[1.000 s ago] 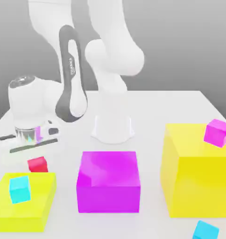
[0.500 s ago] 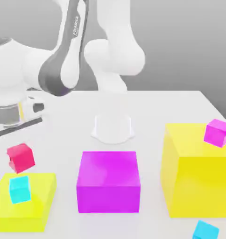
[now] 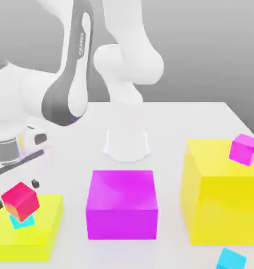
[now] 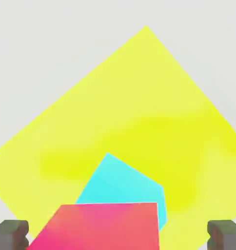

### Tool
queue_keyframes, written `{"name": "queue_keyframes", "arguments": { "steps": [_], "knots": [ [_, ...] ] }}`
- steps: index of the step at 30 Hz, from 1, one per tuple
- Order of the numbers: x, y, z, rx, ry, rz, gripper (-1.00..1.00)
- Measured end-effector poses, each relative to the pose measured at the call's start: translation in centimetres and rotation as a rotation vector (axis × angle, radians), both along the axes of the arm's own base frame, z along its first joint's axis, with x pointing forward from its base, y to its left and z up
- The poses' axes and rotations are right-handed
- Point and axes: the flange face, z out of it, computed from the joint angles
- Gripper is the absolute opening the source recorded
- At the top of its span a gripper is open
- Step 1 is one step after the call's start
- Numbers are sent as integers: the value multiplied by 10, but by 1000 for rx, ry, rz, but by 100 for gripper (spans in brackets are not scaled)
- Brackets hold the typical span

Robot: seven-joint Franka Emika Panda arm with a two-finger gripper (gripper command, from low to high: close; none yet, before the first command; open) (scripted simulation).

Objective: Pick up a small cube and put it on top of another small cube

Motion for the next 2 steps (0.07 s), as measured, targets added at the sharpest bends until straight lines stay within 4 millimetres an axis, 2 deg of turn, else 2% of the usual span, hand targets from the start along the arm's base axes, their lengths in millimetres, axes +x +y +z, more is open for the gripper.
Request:
{"name": "queue_keyframes", "arguments": {
  "steps": [2],
  "knots": [
    [0, 1, 24, 1, 0, 1, 100]
  ]
}}
